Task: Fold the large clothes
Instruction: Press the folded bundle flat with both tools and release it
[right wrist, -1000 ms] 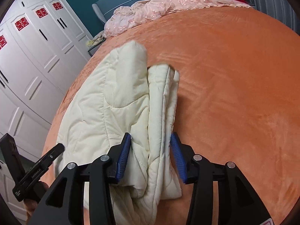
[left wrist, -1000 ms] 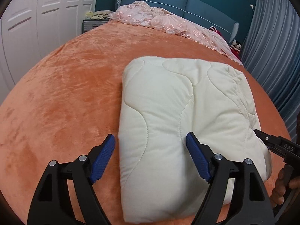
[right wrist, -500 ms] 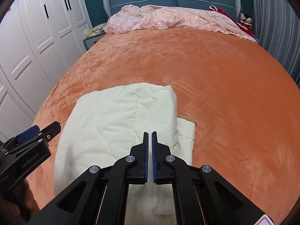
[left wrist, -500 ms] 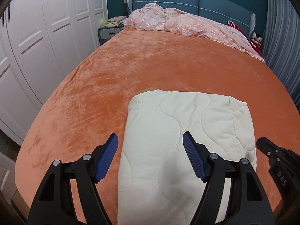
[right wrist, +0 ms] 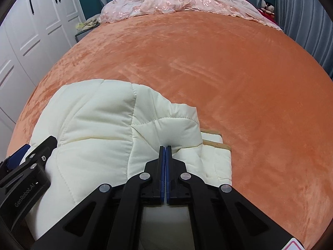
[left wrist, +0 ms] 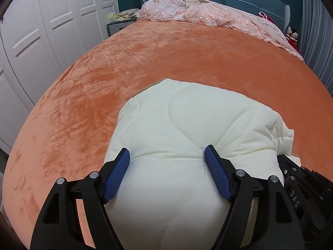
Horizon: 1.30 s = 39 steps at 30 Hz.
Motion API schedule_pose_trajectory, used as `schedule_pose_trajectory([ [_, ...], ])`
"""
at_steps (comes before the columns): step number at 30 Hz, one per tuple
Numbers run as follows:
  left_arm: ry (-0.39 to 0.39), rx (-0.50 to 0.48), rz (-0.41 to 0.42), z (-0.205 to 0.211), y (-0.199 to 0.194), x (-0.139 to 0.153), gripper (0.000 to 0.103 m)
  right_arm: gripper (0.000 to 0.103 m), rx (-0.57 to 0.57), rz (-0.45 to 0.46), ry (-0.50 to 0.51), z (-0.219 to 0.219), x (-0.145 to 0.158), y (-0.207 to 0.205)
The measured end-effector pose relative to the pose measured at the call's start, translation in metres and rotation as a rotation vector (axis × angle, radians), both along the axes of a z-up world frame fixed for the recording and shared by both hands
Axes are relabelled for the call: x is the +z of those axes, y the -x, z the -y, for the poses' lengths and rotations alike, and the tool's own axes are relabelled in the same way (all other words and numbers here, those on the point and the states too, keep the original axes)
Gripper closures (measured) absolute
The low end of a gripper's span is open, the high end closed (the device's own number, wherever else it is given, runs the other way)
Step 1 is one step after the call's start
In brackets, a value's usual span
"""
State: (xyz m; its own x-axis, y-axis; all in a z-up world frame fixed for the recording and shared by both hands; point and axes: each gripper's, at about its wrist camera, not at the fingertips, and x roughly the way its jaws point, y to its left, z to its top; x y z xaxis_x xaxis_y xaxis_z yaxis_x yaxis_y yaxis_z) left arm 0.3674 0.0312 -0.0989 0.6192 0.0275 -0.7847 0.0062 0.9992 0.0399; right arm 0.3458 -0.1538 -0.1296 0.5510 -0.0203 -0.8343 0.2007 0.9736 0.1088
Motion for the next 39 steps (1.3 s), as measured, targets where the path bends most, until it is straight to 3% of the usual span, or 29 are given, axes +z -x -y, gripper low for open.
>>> schedule_pose_trajectory([
  [13,-0.005,0.025,0.055,0.003,-0.009,-0.026,0.024,0.103,0.005,0.078,0.028,-0.004,-0.018,-0.003],
  [39,-0.009,0.035,0.096,0.004,-0.008,-0.035,0.024,0.103,-0.005,0.138,0.026,-0.006,-0.024,0.000],
])
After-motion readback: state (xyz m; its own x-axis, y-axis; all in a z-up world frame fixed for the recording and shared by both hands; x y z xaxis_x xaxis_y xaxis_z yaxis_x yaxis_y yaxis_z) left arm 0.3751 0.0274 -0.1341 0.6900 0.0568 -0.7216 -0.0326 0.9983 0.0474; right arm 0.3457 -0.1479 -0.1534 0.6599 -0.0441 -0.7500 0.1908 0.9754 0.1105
